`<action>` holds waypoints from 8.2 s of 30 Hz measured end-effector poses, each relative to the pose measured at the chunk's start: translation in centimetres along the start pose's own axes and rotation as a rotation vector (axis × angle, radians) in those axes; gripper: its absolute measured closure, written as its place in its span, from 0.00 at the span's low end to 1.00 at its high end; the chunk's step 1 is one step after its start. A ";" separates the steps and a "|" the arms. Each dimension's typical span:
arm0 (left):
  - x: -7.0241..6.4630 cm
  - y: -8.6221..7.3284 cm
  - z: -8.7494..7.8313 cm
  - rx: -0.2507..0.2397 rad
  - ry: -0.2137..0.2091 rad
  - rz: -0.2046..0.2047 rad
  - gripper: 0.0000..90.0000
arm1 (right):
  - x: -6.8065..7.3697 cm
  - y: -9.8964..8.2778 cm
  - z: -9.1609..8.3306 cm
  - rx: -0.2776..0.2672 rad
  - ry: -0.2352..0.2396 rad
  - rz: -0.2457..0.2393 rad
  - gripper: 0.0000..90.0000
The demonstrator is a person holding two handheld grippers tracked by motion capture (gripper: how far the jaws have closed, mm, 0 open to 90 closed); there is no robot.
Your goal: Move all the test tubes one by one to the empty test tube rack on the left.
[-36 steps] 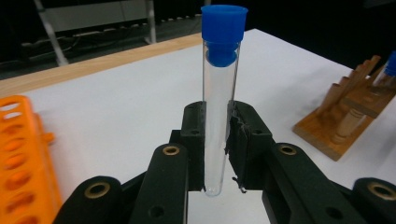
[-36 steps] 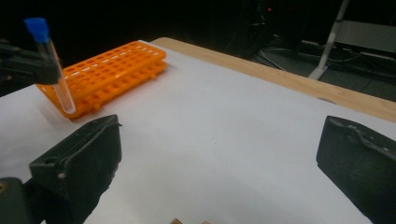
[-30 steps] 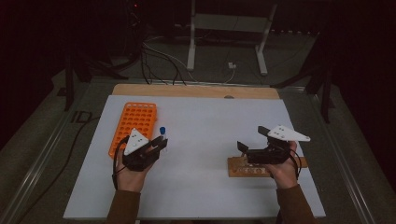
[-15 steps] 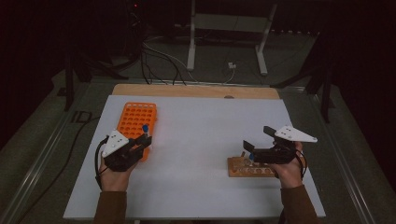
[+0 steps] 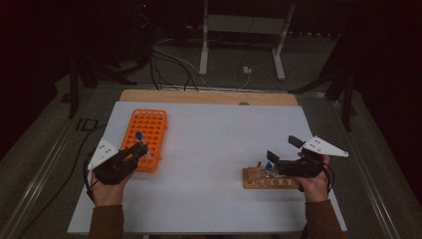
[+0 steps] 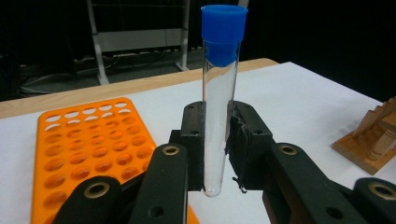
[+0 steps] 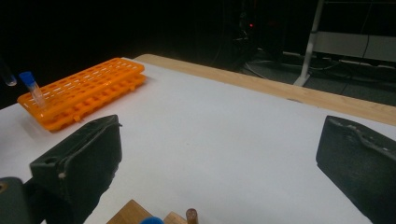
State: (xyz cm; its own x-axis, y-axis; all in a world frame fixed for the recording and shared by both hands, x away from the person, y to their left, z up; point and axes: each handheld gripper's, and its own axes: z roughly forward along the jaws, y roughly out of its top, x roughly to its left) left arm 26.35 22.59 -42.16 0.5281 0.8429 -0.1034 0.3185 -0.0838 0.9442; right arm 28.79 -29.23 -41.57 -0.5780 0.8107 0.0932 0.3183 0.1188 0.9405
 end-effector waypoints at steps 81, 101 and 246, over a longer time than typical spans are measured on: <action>2.6 -3.3 0.6 0.092 0.105 -0.115 0.30 | -0.1 0.2 -0.5 -0.001 0.005 -0.004 0.01; -3.1 0.1 2.6 0.042 0.028 -0.025 0.00 | -1.3 -1.5 -1.9 0.105 0.005 -0.013 0.22; -13.7 0.4 11.4 0.159 -0.318 0.172 0.85 | 6.7 2.5 4.6 0.098 0.221 -0.055 0.23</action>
State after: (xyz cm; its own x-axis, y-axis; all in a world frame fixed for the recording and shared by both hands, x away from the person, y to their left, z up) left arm 28.22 4.93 -43.93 0.7940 0.6046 -0.0628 0.3085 -0.3118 0.8987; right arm 29.14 -20.83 -40.10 -0.7431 0.6579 0.1222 0.3471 0.2227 0.9110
